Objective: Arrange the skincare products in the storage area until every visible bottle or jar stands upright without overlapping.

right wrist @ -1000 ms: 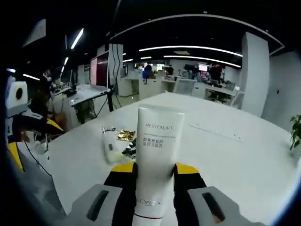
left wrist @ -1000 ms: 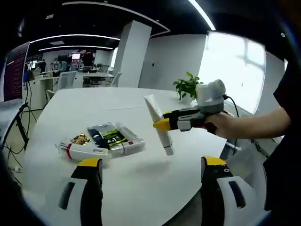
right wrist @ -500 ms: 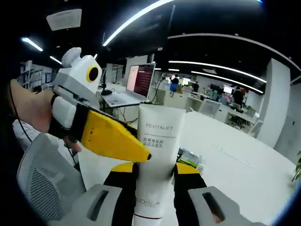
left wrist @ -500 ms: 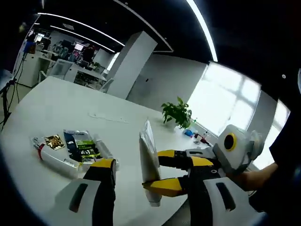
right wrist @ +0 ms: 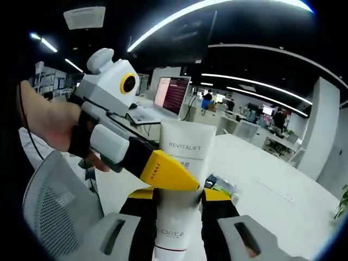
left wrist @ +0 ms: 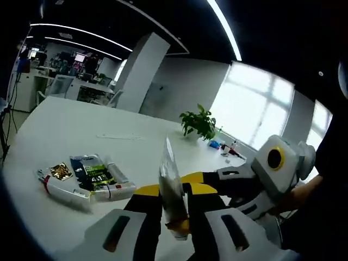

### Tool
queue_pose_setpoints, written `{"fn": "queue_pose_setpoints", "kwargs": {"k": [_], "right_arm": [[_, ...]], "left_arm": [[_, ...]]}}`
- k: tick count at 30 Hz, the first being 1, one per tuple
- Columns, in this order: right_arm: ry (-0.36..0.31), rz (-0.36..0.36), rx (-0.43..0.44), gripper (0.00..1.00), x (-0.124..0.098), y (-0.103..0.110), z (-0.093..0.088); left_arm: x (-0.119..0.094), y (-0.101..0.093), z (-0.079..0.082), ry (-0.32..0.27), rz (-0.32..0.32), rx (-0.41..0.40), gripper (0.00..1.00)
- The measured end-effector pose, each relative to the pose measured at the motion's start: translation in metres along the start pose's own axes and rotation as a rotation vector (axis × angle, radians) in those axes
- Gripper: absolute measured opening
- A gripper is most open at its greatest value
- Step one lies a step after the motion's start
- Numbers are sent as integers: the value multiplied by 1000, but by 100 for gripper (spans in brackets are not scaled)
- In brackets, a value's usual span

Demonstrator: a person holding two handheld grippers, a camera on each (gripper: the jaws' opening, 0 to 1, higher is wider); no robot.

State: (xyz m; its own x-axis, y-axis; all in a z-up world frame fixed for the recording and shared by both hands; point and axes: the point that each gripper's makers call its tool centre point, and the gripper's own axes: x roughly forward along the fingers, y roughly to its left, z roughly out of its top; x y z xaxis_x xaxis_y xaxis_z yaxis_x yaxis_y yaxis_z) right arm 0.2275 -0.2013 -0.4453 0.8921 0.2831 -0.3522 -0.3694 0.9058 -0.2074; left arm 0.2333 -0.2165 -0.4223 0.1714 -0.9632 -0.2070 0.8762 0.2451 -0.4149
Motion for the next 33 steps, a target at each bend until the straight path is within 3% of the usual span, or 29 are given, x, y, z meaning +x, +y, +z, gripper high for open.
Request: {"fn": "queue_pose_setpoints", "kwargs": {"k": [2,10,14,20,26,29,33], "right_arm": [[8,-6,-14,22,-2,-1,0],[29,-17,-20,24,-7,-6,-5],[35,13,-52,25,-5,-5,-8],[81,70,-106,26,-3,0,-20],[82,57,-40,39,-8,-6,-27],[120,38,-37,40,-14,-14,-43],[196,-20,18,46,-27,-31,-72]], "left_arm": [[2,-3,0,9,-13,57,9],[9,-7,-3,46,-27,36,8],[8,-7,-4,64,-32,25,7],[8,-5,-12,138,-11,152,6],[10,-12,-9,143,-75,159,6],[13,-13,-10,184,-95,242,6],[18,-11,-10,199,-124,295,6]]}}
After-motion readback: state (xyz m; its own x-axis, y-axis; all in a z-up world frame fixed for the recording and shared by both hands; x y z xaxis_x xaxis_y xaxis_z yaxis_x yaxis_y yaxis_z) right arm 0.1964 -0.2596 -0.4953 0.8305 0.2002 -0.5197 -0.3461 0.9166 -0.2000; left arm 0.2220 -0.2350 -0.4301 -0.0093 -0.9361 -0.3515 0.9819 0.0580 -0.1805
